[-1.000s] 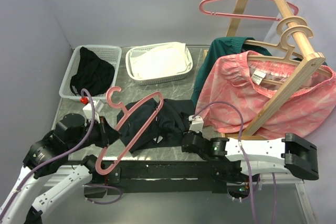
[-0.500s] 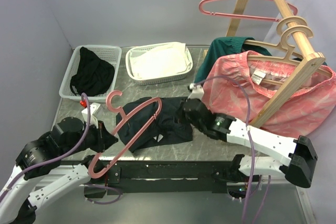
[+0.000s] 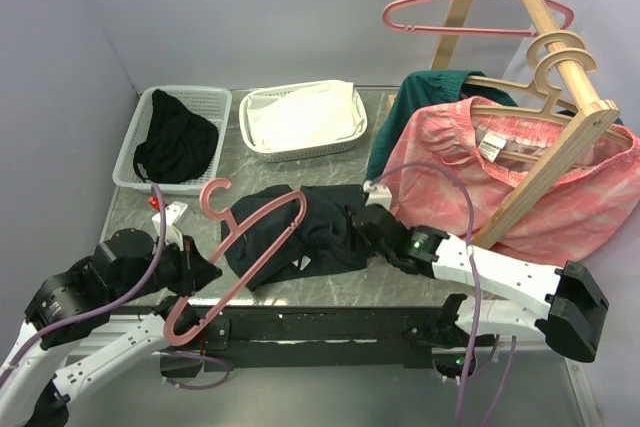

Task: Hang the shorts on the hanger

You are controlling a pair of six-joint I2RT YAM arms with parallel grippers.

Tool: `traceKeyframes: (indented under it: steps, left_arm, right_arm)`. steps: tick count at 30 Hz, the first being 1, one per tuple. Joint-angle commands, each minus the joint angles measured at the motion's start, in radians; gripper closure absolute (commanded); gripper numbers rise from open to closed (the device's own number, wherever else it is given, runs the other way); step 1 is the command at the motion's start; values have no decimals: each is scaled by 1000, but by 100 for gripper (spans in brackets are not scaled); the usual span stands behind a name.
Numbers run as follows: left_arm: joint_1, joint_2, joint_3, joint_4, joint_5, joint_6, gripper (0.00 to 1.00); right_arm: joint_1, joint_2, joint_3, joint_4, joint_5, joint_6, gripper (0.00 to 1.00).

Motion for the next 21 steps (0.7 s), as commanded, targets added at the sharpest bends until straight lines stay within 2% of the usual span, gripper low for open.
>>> traceKeyframes:
  steps: [1, 4, 9, 11, 12, 13, 14, 16, 21]
  left_arm:
    - [2, -16, -28, 32, 79, 18, 99]
    - [0, -19, -44, 40, 107, 21, 99]
    - [-29, -15, -41, 21, 104, 21, 99]
    - [-40, -13, -53, 23, 113, 22, 99]
    - [-44, -13, -58, 24, 127, 22, 99]
    - [-47, -12, -65, 26, 130, 22, 99]
    - [-58, -9, -65, 26, 132, 24, 99]
    - [-73, -3, -62, 21, 120, 27, 99]
    - [-116, 17, -55, 35, 129, 44, 99]
  right_arm:
    - [15, -52, -97, 81, -43, 24, 41]
    - [8, 0, -84, 115, -2, 13, 36]
    - [-35, 101, -13, 163, -4, -5, 36]
    - [-54, 144, 19, 175, -24, -16, 55]
    - [-57, 161, 37, 169, -31, -20, 67]
    - [-57, 187, 60, 155, -23, -25, 85]
    - [-57, 199, 111, 117, -15, -25, 91]
    - [-60, 219, 161, 80, 32, -23, 98]
    - [-83, 302, 369, -23, 49, -39, 99]
